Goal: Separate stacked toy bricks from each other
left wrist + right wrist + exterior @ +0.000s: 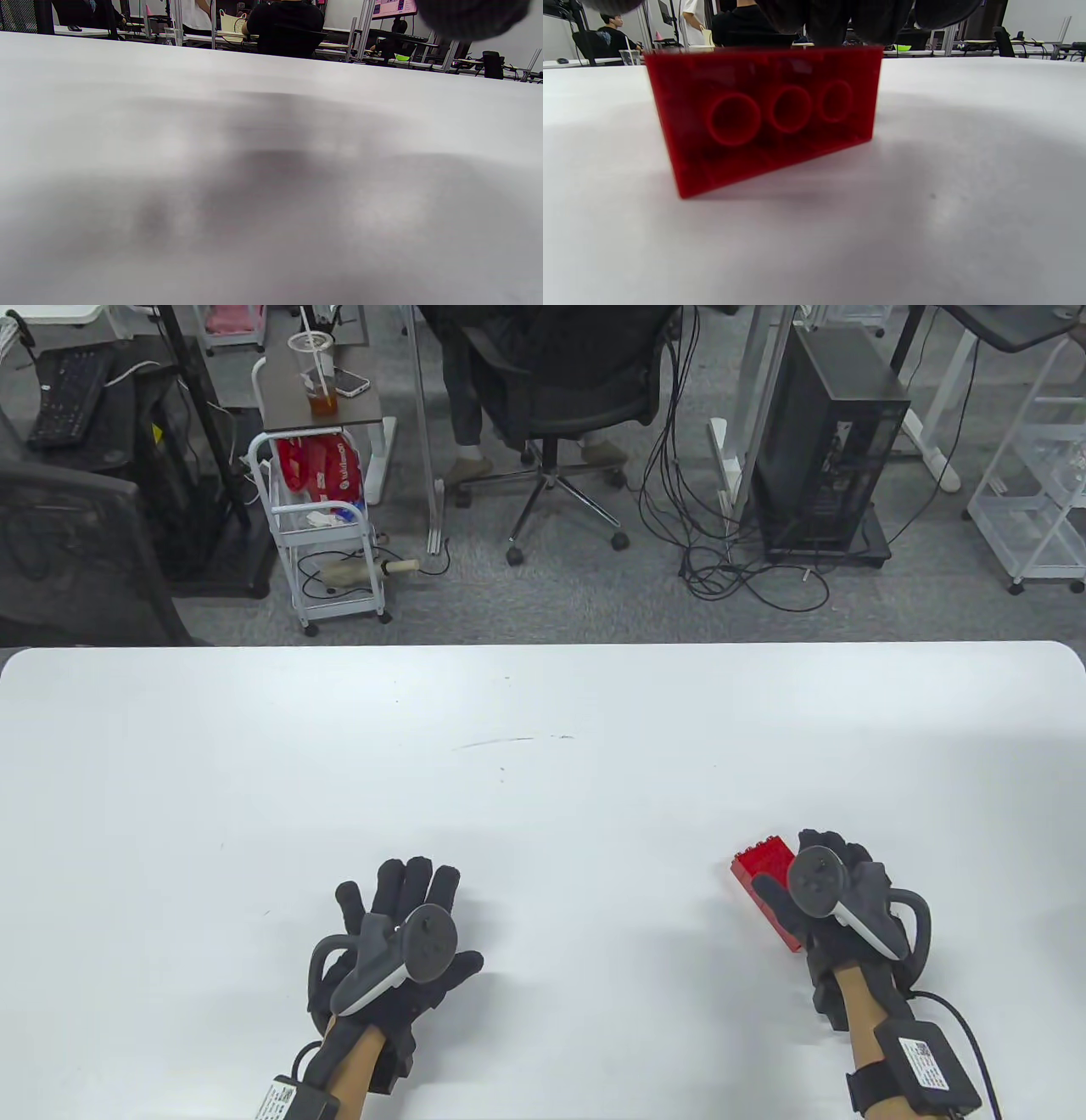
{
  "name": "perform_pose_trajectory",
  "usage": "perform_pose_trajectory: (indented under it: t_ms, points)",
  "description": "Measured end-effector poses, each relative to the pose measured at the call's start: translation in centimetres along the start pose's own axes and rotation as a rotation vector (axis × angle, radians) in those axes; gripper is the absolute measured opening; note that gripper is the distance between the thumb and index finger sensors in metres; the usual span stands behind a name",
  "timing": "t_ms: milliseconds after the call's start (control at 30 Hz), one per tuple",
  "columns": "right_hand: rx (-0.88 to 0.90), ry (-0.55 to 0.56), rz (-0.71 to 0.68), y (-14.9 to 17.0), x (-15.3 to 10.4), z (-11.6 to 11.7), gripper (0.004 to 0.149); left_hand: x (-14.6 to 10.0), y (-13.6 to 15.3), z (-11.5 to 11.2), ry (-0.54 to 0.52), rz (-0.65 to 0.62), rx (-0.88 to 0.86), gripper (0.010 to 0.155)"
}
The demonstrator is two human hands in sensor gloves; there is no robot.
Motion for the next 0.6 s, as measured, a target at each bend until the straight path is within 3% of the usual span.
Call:
perform_pose_trajectory:
  t_ms: [333, 600]
  points:
    - [0.065, -0.104, 0.038, 0.1, 0.5, 1.0, 0.081, 0.0, 0.2, 0.1, 0.011, 0.001, -0.013, 0.099]
    - [-0.017, -0.036, 0.04, -1.4, 0.3, -0.2, 0.087, 0.0, 0.0, -0.2, 0.043, 0.009, -0.003, 0.099]
Point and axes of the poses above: the tracker on the back of each hand, its own y axis roughly to the little-finger side, its own x axis roughly from the wrist to the fingertips, z = x × y, the point moved 2 cm from there along x, roughly from the wrist to the fingertips, and after that the axes turned 8 degrees about -z, right-handed, at the moved point
